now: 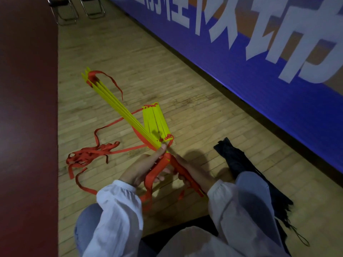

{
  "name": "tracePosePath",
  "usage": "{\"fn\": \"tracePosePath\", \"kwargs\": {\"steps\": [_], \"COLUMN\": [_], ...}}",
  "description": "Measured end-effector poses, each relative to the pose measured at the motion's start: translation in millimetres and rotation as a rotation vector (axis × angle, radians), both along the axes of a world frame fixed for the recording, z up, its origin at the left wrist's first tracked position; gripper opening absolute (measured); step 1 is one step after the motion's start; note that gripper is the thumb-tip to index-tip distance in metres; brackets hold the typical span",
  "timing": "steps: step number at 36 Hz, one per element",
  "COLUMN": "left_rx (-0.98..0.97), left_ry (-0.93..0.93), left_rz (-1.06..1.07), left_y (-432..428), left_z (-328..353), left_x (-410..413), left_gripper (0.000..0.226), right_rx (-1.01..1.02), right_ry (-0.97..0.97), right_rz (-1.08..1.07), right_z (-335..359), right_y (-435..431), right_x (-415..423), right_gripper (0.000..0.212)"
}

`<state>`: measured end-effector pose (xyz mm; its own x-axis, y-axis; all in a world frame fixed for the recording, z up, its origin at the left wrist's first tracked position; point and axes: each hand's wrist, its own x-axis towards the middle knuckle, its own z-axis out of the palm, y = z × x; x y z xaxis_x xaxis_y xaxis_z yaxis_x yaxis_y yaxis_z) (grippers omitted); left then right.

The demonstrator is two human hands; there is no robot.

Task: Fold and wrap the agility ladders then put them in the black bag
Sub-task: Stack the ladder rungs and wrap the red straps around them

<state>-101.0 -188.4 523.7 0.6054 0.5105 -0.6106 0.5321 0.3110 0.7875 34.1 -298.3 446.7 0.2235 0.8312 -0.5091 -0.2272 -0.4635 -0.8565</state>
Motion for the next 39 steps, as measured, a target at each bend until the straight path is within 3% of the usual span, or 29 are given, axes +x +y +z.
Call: {"fn": "tracePosePath", "kwargs": {"steps": [7, 11, 17, 22, 29, 32, 35, 39], "left_rx": [-0.051, -0.062, -0.019, 0.057, 0.124, 0.113, 0.09, 0.105], "left_ry": [-0.032, -0.095, -0.11, -0.077, -0.076, -0.124, -0.178, -0.203], "left_rz": [0.025, 0.108, 0.197, 0.196, 0.113, 0.037, -0.01, -0.063], "left_y": [6, 5, 3, -2, 2, 4, 3, 0], "left_z": [-1, -7, -13, -13, -19, -24, -26, -23], "left_x": [0, 3, 9, 9, 2, -5, -8, -8], "left_gripper": [0.054, 0.036, 0.023, 0.023, 0.028, 0.035, 0.027, 0.024], "right_rx": [0.033, 0.055, 0.001, -0.014, 0.032, -0.011, -0.039, -0.015], "right_ry": [-0.179, -0.282, -0.46, -0.498, -0.318, -0.266, -0.179, -0.07], "right_rz": [-0.088, -0.106, -0.134, -0.103, 0.069, 0.172, 0.226, 0.254], "right_z": [-3, -1, -8, -9, 3, 7, 8, 11], "right_y": [1, 4, 8, 7, 3, 1, 0, -4], "right_x": [3, 0, -2, -2, 8, 18, 24, 23], "right_gripper": [0.049, 0.064, 0.067, 0.046, 0.024, 0.038, 0.056, 0.017]}}
